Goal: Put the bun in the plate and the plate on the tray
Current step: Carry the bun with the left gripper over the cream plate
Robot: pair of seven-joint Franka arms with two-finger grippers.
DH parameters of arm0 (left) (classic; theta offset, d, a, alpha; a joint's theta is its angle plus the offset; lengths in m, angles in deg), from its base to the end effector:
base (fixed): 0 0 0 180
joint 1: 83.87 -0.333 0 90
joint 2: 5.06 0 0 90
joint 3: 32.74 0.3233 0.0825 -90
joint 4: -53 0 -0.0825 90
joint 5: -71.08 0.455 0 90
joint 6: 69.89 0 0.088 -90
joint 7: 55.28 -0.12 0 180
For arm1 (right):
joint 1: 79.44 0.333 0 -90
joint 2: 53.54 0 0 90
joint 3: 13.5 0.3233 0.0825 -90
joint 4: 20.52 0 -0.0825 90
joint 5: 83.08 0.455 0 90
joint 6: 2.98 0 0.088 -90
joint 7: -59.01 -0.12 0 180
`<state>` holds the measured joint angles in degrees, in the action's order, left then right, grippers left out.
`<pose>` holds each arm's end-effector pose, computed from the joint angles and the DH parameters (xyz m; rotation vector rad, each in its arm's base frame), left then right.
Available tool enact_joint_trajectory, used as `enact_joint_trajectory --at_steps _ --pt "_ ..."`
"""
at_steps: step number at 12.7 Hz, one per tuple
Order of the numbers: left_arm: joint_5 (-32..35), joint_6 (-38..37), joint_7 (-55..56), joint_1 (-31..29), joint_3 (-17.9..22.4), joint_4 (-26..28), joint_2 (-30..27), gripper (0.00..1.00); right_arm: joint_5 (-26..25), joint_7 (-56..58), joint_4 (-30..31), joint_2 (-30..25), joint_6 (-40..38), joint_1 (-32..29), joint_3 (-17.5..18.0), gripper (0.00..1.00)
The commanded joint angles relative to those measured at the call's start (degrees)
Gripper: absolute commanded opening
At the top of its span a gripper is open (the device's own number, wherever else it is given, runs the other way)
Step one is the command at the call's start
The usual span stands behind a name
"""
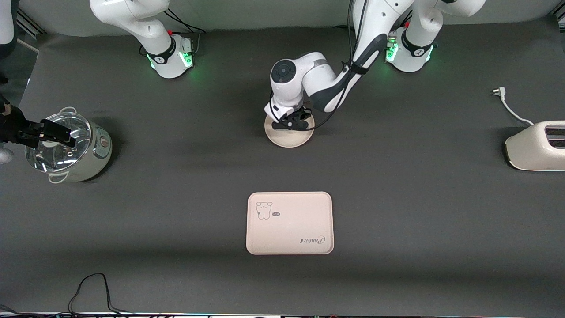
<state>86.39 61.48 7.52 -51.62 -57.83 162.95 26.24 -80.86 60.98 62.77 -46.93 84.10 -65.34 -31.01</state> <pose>0.3646 -0.5542 0.1613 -3.0641 0.0762 0.1278 0.6543 -0.0234 0.6070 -3.1345 0.0358 0.0685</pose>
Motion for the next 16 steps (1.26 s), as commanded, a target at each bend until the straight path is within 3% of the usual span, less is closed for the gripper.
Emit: enact_joint_trajectory --at_steps 1,13,16 --pt "4.28 -0.06 3.55 1.24 0.92 -1.06 0.78 1.0 -1.17 -0.12 0.99 -1.24 0.01 0.49 0.02 1.0" --pt "4.64 -0.5 3.04 0.81 0.83 -1.32 -0.8 1.0 -0.99 -0.04 1.52 -1.24 0.63 0.49 0.37 1.0" --pt "4.57 -5.23 -4.84 -5.75 0.22 -3.51 -6.49 1.0 -0.64 -0.13 2.13 -1.59 0.63 0.84 0.81 1.0"
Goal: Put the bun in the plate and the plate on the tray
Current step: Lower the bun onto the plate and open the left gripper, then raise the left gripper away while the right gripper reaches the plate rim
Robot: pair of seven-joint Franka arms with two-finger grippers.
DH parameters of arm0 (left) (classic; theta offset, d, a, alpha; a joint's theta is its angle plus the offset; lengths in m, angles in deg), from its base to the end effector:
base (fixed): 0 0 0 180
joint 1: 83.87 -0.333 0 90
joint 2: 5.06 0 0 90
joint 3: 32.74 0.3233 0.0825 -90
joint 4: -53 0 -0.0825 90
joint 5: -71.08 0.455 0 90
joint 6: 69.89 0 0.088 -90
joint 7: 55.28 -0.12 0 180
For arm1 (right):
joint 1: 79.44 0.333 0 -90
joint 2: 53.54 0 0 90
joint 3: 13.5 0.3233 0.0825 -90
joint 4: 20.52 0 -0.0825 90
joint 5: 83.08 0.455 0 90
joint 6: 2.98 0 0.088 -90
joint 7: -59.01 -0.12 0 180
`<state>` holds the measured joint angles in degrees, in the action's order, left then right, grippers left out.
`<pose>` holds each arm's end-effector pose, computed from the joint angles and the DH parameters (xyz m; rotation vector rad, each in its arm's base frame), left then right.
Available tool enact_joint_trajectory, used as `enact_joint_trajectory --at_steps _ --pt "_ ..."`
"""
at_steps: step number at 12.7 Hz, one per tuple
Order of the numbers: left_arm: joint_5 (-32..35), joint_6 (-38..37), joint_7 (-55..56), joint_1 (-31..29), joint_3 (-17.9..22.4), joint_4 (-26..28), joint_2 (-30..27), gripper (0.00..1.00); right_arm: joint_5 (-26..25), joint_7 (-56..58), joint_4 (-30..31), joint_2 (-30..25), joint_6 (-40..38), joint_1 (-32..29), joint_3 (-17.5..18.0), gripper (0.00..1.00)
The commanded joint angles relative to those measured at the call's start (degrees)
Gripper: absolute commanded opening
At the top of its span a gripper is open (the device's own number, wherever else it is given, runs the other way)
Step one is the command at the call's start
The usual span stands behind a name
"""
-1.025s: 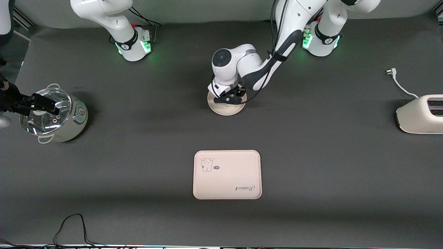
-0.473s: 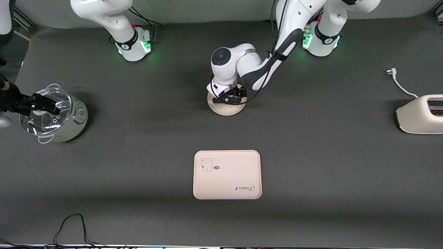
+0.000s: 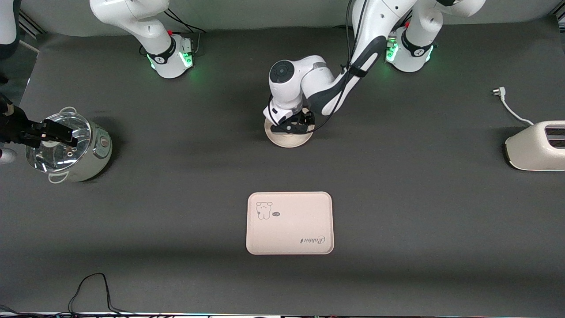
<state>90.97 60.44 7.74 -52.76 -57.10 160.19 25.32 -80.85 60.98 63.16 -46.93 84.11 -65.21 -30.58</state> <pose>0.4012 -0.5525 0.1890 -3.0650 0.0898 -0.0098 0.6543 -0.0174 0.6032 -3.1333 0.0209 0.0792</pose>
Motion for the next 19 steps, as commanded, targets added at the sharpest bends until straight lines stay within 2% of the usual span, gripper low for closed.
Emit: enact_joint_trajectory --at_steps 1,3,6,9,12,14,16,17,18,19 --pt "-2.02 -7.69 -7.62 -7.78 -0.95 -2.33 -8.2 1.0 -0.47 -0.3 2.62 -2.55 0.62 2.02 1.08 1.0" --pt "-8.35 -16.99 -16.64 -13.67 -1.04 -8.29 -13.04 1.0 -0.29 -7.47 7.17 -5.88 2.11 5.71 1.96 1.0" --pt "-12.06 -30.02 -32.12 -25.27 -0.87 -17.7 -16.05 1.0 -0.38 -18.88 14.22 -10.46 4.66 15.88 3.89 1.0" --pt "-12.94 -32.16 -46.71 -36.87 -0.78 -19.04 -18.42 1.0 -0.38 -36.11 14.67 -8.9 7.47 26.35 9.16 1.0" --pt "-18.47 -35.93 -52.54 -47.95 -0.52 -18.69 -20.52 1.0 -0.29 -45.96 14.76 -5.38 11.07 30.59 16.71 1.0" --pt "-20.85 -38.65 -58.87 -49.91 1.33 -16.77 -24.91 1.0 -0.29 -50.48 15.8 -4.76 13.53 30.95 21.37 1.0" --pt "-21.47 -38.92 -59.15 -51.49 2.46 -14.65 -27.03 1.0 2.15 -49.62 18.34 -5.37 15.46 30.95 21.75 1.0" --pt "-20.69 -39.1 -58.45 -51.32 2.74 -14.56 -27.91 1.0 4.34 -48.39 21.75 -6.07 19.22 30.86 21.75 1.0" --pt "-19.02 -39.36 -58.36 -51.24 2.83 -14.47 -28.27 1.0 4.8 -47.07 25.79 -6.77 23.87 30.86 21.75 1.0" --pt "-14.31 -38.93 -58.45 -50.71 2.65 -13.77 -28.53 1.0 4.89 -46.1 30.27 -6.95 28.96 30.86 21.75 1.0"
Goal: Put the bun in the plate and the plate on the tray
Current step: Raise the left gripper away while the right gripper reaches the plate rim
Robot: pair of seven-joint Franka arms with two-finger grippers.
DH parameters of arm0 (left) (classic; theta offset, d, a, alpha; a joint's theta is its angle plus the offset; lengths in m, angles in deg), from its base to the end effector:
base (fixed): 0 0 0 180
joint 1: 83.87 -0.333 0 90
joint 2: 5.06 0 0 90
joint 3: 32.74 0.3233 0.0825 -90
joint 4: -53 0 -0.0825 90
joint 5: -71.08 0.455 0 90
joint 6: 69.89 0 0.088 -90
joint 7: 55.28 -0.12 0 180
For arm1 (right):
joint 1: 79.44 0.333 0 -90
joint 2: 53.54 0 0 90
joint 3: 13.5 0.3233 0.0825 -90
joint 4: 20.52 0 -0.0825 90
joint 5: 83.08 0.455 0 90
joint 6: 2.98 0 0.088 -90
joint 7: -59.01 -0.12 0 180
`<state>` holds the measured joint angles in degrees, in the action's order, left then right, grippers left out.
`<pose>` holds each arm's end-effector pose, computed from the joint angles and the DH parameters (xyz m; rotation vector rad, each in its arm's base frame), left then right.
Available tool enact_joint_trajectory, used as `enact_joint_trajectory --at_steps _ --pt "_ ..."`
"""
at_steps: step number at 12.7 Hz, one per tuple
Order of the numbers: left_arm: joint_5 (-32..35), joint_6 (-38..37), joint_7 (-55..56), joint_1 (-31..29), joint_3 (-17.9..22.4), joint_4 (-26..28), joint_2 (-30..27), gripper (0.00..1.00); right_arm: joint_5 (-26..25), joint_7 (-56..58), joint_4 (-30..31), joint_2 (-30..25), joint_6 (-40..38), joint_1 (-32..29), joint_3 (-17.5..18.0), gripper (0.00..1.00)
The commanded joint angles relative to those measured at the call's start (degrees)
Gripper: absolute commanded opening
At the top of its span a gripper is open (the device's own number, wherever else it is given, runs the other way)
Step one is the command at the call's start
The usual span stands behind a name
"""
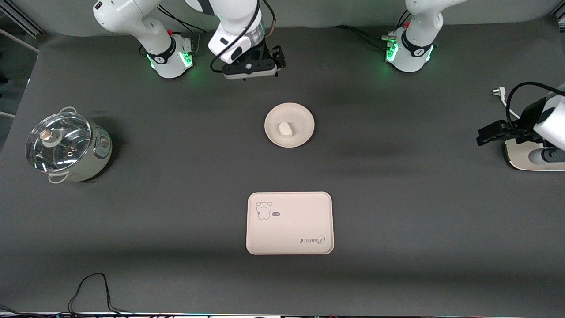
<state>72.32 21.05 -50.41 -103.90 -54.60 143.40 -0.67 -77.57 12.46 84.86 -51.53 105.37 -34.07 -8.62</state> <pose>0.6457 -0.0106 0.5710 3.1357 0.0818 -0.0972 0.4050 0.4992 0.4779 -3.0644 -0.0536 0.0913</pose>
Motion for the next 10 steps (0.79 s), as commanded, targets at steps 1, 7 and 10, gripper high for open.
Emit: enact_joint_trajectory --at_steps 1,7,10 --pt "6.38 0.99 -0.21 2.17 0.15 4.94 -2.54 1.0 1.6 3.56 13.57 -2.44 13.76 -0.28 -0.22 1.0" --pt "4.29 3.46 -1.09 3.16 0.77 7.6 -6.4 1.0 4.33 5.33 32.24 3.34 48.14 0.6 -0.13 1.0" --pt "1.05 2.49 -1.0 3.25 0.68 7.16 -6.49 1.0 4.33 5.24 33.22 10.89 57.29 1.04 -0.13 1.0"
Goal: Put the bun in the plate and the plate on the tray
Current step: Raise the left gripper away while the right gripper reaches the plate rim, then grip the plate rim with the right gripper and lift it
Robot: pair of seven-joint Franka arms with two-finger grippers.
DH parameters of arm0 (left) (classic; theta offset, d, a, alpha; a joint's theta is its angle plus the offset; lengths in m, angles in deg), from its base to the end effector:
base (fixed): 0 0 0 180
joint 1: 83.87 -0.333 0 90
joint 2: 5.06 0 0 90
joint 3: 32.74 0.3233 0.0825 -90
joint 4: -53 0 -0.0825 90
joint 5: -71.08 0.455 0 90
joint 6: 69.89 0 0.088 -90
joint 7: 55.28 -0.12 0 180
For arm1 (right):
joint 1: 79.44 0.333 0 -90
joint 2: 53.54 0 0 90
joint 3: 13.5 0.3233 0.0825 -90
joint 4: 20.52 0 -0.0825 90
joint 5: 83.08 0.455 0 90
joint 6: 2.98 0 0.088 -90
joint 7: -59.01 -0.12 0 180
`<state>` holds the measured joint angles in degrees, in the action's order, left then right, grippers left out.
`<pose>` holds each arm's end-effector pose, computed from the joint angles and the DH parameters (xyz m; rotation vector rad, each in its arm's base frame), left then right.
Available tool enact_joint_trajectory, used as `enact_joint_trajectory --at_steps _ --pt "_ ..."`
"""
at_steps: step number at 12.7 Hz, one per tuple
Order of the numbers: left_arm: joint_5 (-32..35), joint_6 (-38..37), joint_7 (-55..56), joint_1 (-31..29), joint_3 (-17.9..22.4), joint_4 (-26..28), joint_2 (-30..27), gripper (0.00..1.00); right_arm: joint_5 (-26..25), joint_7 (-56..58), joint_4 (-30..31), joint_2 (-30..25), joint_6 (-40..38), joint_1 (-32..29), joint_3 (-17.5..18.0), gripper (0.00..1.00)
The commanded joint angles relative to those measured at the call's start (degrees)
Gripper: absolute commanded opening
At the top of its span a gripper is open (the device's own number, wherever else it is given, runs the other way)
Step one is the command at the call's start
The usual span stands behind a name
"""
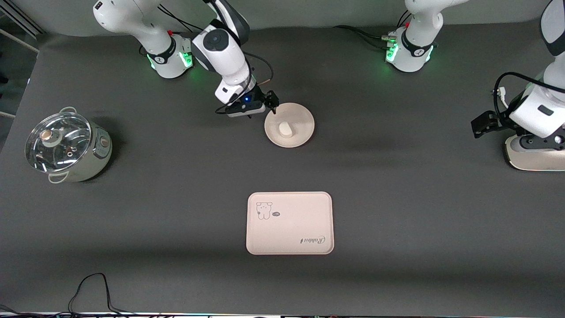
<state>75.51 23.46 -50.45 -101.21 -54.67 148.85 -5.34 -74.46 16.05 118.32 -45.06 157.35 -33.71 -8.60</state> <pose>0.6239 -0.0416 0.5715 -3.0593 0.0028 0.0497 0.3573 0.4271 0.2050 -2.9193 0.0065 -0.1428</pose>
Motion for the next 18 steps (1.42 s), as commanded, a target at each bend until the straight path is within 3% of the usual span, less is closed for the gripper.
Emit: enact_joint_trajectory --at_steps 1,4,9,13,15,18 --pt "-2.15 -0.01 -0.96 0.9 0.75 1.53 -1.83 1.0 1.22 1.47 0.64 7.05 9.6 0.68 -0.16 1.0" --pt "-2.41 0.51 -1.13 1.34 0.83 1.79 -1.74 1.0 1.22 0.77 1.08 12.69 16.05 0.68 -0.07 1.0" --pt "-3.55 0.25 -1.22 0.82 2.06 0.31 -1.22 1.0 5.6 0.77 0.82 14.46 17.21 0.68 2.56 1.0" --pt "-5.21 -0.89 -1.48 0.55 3.63 -1.28 -0.16 1.0 6.05 0.86 0.91 13.76 16.5 0.5 2.92 0.95" --pt "-5.75 -0.63 -3.06 2.83 6.72 -1.2 -0.25 1.0 6.05 1.12 1.0 13.59 16.33 0.42 2.92 0.82" --pt "-5.14 -0.71 -3.07 8.09 11.54 -1.11 -0.42 1.0 6.14 1.12 0.82 12.1 12.83 -0.02 2.83 0.52"
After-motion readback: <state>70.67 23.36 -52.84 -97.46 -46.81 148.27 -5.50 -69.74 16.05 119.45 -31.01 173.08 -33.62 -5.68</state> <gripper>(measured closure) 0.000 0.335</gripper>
